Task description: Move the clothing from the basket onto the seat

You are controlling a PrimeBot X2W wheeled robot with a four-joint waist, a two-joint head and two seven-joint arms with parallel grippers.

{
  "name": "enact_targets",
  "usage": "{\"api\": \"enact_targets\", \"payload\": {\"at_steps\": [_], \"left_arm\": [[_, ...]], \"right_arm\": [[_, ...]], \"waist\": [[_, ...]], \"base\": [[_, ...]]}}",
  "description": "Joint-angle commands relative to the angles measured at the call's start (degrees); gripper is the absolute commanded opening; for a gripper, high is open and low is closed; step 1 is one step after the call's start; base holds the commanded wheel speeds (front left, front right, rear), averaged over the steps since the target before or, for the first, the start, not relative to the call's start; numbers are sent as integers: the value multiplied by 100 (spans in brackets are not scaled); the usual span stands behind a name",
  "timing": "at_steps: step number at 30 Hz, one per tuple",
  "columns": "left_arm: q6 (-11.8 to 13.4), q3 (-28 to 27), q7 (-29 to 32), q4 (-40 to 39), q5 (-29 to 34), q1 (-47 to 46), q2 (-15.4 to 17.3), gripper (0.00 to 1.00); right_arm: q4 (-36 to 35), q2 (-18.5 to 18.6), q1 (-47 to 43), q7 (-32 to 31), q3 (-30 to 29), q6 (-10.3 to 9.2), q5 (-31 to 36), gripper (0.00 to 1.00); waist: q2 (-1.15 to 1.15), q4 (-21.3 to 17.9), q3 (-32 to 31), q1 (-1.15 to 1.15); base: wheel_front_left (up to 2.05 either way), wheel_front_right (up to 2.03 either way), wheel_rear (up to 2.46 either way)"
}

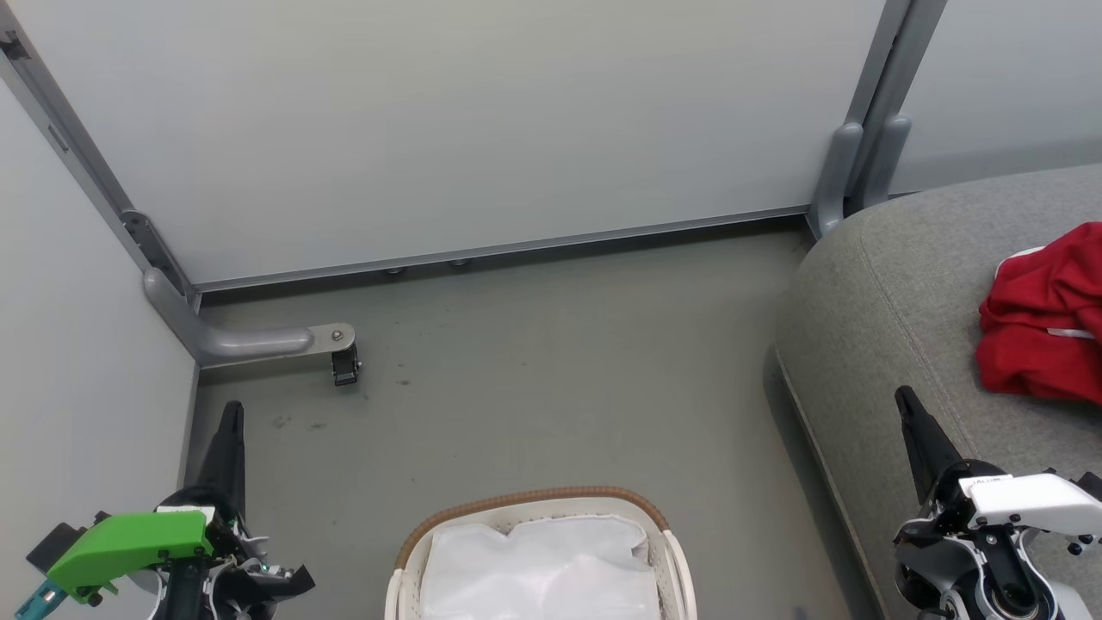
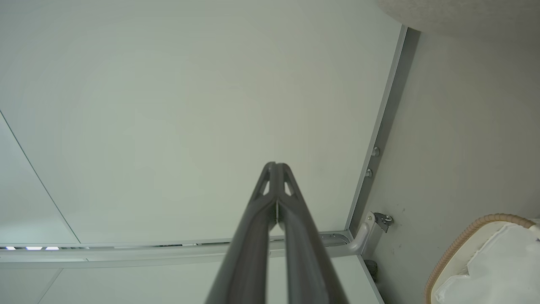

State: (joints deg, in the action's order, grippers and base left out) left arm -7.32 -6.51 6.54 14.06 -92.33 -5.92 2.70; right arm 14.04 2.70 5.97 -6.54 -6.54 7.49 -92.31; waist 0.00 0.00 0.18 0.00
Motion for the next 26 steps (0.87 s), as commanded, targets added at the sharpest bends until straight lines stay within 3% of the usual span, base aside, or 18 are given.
{"api": "enact_targets", "payload": {"at_steps": [1,26], "left_arm": [[-32,-12,18,-9,-18,-63,34,0],[-32,-12,18,-9,-19,-63,34,0]], "right_arm": [[-15,34,42,-19,-9,-1,-20,0],[-15,33,42,-18,-8,0,-20,0]], "waist": [[0,0,0,0],[0,0,0,0]], "base": [[0,0,0],[0,0,0]]}}
